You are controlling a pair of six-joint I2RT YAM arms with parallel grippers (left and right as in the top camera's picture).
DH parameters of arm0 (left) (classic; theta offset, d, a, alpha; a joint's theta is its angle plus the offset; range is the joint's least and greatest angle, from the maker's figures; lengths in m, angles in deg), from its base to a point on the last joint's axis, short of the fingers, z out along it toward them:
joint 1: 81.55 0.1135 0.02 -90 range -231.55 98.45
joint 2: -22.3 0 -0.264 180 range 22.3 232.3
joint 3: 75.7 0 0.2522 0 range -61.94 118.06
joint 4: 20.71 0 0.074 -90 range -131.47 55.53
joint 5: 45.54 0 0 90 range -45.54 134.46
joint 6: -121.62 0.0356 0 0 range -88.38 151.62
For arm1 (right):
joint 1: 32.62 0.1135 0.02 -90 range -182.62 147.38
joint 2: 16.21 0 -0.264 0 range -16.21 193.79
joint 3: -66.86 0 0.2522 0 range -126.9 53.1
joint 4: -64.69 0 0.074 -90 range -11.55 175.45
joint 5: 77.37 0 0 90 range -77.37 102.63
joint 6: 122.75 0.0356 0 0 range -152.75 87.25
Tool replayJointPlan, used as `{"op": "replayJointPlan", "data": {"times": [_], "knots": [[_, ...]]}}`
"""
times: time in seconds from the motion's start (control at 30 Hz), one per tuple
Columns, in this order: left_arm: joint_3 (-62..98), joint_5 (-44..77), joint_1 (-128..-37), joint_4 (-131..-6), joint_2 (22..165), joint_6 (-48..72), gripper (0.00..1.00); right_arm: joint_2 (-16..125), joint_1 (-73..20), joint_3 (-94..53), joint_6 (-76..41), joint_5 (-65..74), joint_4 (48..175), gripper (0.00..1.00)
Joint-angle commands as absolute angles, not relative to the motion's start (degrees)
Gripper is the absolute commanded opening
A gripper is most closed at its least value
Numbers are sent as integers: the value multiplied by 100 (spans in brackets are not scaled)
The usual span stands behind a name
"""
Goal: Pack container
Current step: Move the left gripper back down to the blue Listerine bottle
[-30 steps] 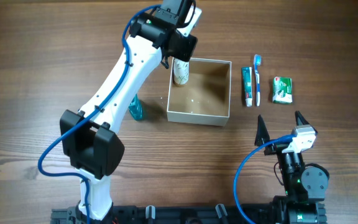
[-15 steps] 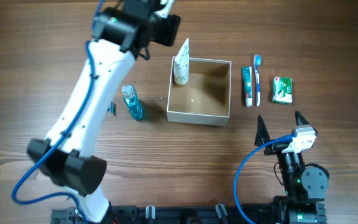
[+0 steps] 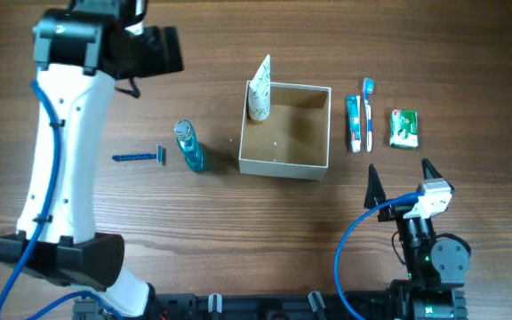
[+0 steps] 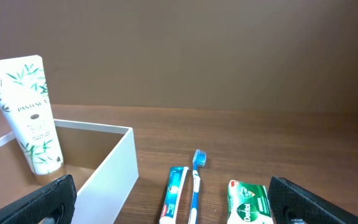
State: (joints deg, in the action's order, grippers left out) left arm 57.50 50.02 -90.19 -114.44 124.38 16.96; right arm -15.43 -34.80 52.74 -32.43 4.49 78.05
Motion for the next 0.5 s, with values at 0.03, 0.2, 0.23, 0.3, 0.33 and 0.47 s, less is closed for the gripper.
{"op": "replayJointPlan", "data": {"times": [0.03,0.2,0.23,0.3,0.33,0.47], "knots": [[5828,4880,-8877,-11947,12355,1121,100,-1578,-3445,5280,-3261,396,7783,100],[5828,4088,-8884,-12108,12370,1119,100,-1578,-3445,5280,-3261,396,7783,100],[5826,3920,-8882,-12110,12379,1117,100,-1578,-3445,5280,-3259,399,7783,100],[5826,3804,-8882,-12119,12425,888,100,-1578,-3445,5280,-3261,396,7783,100],[5826,3807,-8882,-12141,12453,684,100,-1578,-3445,5280,-3259,396,7783,100],[5782,3809,-8904,-12344,12705,350,100,-1578,-3445,5280,-3261,396,7783,100]]}}
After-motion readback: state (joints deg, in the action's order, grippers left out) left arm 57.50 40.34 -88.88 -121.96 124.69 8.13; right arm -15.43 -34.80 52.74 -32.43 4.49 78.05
